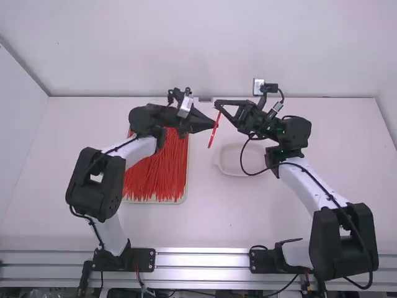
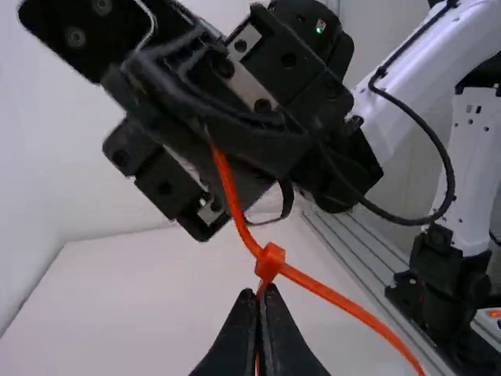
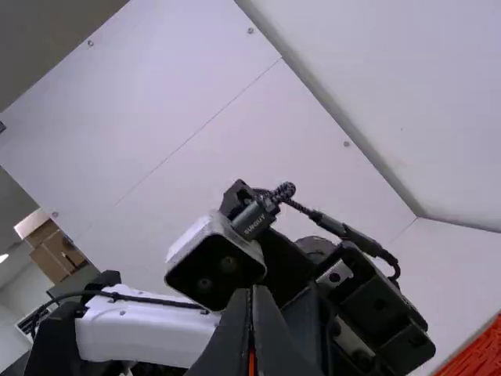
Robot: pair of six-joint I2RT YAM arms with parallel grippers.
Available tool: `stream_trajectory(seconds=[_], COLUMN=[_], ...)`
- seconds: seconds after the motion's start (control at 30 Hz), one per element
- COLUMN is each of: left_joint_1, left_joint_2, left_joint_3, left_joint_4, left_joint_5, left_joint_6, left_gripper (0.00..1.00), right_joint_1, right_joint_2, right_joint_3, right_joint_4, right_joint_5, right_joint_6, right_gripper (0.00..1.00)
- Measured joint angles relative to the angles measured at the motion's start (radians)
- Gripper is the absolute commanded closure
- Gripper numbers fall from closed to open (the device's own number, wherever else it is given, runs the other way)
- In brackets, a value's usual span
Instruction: Fasten the cable tie
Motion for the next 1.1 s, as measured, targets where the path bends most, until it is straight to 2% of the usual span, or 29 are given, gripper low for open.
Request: stream_trajectory(seconds=[0.63,1.1], left_joint_1=[0.000,0.000], left_joint_2=[0.000,0.000], left_joint_3=[-0.223,-0.314], left_joint_4=[0.001,0.006], left_joint_5=[-0.003,-0.004], left_joint_6=[0.118,0.172], left_gripper=[0.98,0.98], right_joint_1=[-0.071,-0.072], right_joint_2=[0.000,0.000], right_joint_3=[0.004,0.004], right_joint_4=[0.014,0.014], right_joint_5=[-0.029,-0.024], right_joint_6=[0.025,0.025], right_gripper=[1.00,1.00])
